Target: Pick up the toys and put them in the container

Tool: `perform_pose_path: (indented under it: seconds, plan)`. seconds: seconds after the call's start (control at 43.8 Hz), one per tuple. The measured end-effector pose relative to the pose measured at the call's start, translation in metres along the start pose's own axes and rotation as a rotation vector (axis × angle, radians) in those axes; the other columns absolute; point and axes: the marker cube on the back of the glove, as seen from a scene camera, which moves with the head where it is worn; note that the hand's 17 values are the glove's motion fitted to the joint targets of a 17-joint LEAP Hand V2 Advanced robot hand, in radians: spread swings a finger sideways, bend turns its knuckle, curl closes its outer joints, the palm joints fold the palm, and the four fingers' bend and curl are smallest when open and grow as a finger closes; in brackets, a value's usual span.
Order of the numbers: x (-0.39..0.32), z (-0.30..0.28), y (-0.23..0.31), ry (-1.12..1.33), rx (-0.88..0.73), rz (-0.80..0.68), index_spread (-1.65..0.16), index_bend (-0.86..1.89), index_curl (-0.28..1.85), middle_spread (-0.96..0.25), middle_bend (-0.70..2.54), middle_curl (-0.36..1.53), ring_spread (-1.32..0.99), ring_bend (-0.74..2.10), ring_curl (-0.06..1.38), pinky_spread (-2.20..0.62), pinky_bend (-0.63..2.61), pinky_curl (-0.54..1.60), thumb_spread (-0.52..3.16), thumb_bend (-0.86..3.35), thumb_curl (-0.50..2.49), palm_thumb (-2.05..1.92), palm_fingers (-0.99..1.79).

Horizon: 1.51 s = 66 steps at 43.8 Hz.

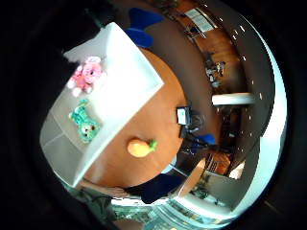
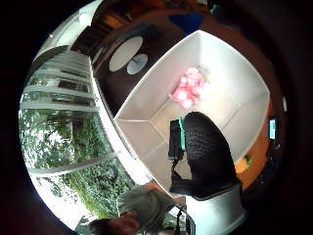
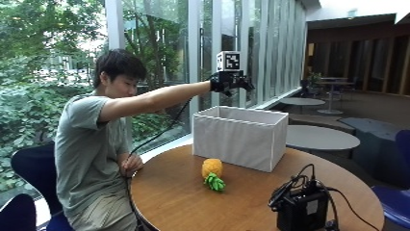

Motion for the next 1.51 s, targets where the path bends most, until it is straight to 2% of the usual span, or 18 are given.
perform_pose_path:
  seconds: [0.023,0.069,0.274,0.343,0.457,0.548,0.594,0.64,0.708,0.731,0.754,0.823,0.868,1.005,1.143,1.303,1.417,1.508]
  plan:
    - [0.010,-0.003,0.008,0.017,0.003,-0.068,-0.25,0.18,0.37,-0.15,0.27,0.50,-0.19,0.51,0.45,-0.06,0.76,0.35,1.43,-0.01,0.39,0.08,-0.01]
    - [0.033,-0.008,0.022,0.053,0.000,-0.103,-0.25,0.18,0.37,-0.15,0.27,0.50,-0.20,0.50,0.44,-0.06,0.76,0.35,1.43,-0.01,0.39,0.08,-0.01]
    - [0.127,0.022,0.070,0.076,-0.157,0.020,-0.25,0.13,0.36,-0.13,0.32,0.51,-0.18,0.44,0.43,-0.05,0.75,0.35,1.41,-0.02,0.36,0.04,-0.04]
    - [0.153,0.049,0.084,0.036,-0.176,0.046,-0.26,0.16,0.36,-0.16,0.38,0.53,-0.18,0.42,0.42,-0.05,0.71,0.34,1.40,-0.01,0.36,0.06,0.01]
    - [0.224,0.122,0.121,0.118,-0.251,-0.164,-0.27,0.16,0.35,-0.16,0.36,0.52,-0.17,0.43,0.42,-0.03,0.75,0.35,1.38,-0.01,0.36,0.07,0.02]
    - [0.274,0.195,0.148,0.222,-0.413,-0.195,-0.26,0.15,0.36,-0.14,0.26,0.49,-0.13,0.42,0.42,-0.02,0.80,0.36,1.33,-0.03,0.35,0.04,-0.07]
    - [0.284,0.233,0.158,0.233,-0.473,-0.167,-0.26,0.15,0.35,-0.11,0.19,0.47,-0.11,0.41,0.42,-0.01,0.83,0.37,1.29,-0.04,0.34,0.00,-0.09]
    - [0.268,0.265,0.160,0.147,-0.459,-0.067,-0.27,0.16,0.35,-0.10,0.17,0.46,-0.10,0.45,0.43,0.00,0.83,0.37,1.26,-0.04,0.34,-0.01,-0.03]
    - [0.241,0.288,0.152,-0.074,-0.267,0.159,-0.27,0.22,0.36,-0.11,0.29,0.48,-0.17,0.61,0.44,0.00,0.69,0.32,1.27,-0.02,0.33,-0.01,0.30]
    - [0.240,0.290,0.150,-0.114,-0.187,0.217,-0.27,0.24,0.37,-0.14,0.48,0.54,-0.22,0.74,0.46,-0.02,0.58,0.28,1.30,0.02,0.35,0.06,0.62]
    - [0.244,0.291,0.149,-0.137,-0.114,0.262,-0.27,0.23,0.35,-0.15,0.51,0.53,-0.24,0.75,0.43,-0.03,0.53,0.25,1.31,0.03,0.35,0.08,0.68]
    - [0.268,0.284,0.149,-0.195,0.041,0.336,-0.26,0.22,0.37,-0.17,0.64,0.58,-0.28,0.89,0.47,-0.13,0.47,0.24,1.35,0.11,0.39,0.24,0.91]
    - [0.264,0.286,0.148,-0.201,0.103,0.325,-0.25,0.20,0.39,-0.18,0.67,0.60,-0.28,0.99,0.51,-0.19,0.50,0.26,1.30,0.17,0.44,0.38,1.03]
    - [0.258,0.289,0.142,-0.196,0.233,0.337,-0.25,0.28,0.48,-0.19,0.76,0.66,-0.30,1.04,0.58,-0.28,0.58,0.32,1.06,0.22,0.55,0.58,1.15]
    - [0.288,0.264,0.135,-0.268,0.172,0.424,-0.27,0.48,0.58,-0.20,0.87,0.72,-0.32,1.09,0.61,-0.33,0.62,0.37,0.83,0.21,0.64,0.66,1.21]
    - [0.240,0.260,0.136,-0.146,0.056,0.402,-0.27,0.60,0.69,-0.21,0.97,0.78,-0.35,1.16,0.65,-0.36,0.70,0.42,0.66,0.17,0.70,0.65,1.14]
    - [0.250,0.218,0.137,-0.200,0.070,0.417,-0.28,0.62,0.75,-0.21,1.01,0.82,-0.37,1.22,0.68,-0.38,0.77,0.46,0.62,0.12,0.73,0.62,1.07]
    - [0.276,0.155,0.141,-0.188,0.109,0.349,-0.29,0.63,0.80,-0.22,1.03,0.85,-0.38,1.25,0.69,-0.39,0.81,0.49,0.60,0.10,0.75,0.61,1.02]
